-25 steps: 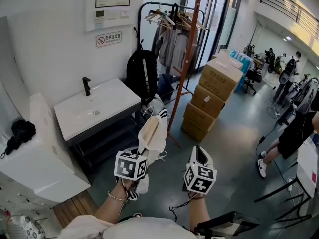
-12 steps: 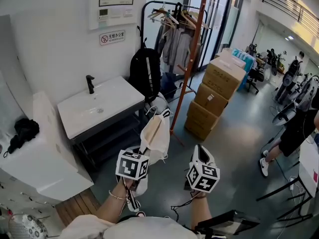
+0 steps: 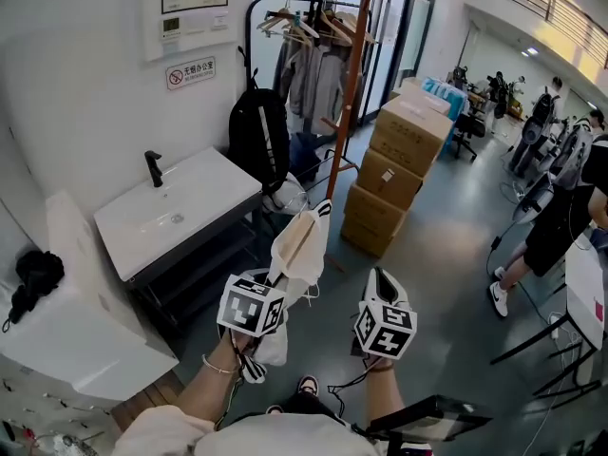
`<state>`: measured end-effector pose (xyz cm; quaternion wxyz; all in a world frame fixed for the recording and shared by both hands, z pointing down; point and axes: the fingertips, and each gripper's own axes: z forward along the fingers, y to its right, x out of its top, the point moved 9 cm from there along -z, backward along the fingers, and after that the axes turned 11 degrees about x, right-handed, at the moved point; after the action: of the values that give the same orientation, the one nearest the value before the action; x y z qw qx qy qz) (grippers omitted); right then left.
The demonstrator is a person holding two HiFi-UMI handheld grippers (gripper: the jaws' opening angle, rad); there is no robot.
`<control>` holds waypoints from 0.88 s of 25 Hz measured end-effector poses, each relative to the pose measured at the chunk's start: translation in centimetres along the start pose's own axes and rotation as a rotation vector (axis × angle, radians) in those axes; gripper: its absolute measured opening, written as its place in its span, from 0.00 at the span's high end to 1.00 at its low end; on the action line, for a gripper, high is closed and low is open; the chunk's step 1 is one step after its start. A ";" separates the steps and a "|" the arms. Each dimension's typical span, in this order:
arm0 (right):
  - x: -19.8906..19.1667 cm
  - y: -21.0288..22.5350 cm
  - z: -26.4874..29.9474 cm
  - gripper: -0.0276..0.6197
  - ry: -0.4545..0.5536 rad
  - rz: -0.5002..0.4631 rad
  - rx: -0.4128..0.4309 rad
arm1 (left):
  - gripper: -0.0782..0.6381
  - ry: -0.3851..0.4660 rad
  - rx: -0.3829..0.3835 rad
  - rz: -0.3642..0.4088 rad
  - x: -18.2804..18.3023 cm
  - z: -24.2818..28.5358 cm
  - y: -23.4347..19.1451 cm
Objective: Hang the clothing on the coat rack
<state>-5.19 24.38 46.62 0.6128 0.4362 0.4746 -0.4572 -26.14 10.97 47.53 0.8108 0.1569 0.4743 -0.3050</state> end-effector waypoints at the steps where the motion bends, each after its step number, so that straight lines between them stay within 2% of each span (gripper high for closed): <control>1: 0.0 0.4 0.3 0.92 -0.002 0.001 -0.006 | 0.87 -0.001 -0.008 0.011 0.3 0.5 0.1; 7: 0.6 3.1 3.7 0.92 0.005 0.021 -0.019 | 0.87 0.003 -0.029 0.032 2.2 4.1 0.2; 22: 3.2 12.1 15.0 0.92 0.023 0.062 0.016 | 0.87 -0.023 -0.059 0.074 8.7 15.0 0.9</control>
<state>9.78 11.77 47.19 0.6177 0.4606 0.4643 -0.4367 -12.27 0.48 47.47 0.8312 0.1469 0.4674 -0.2628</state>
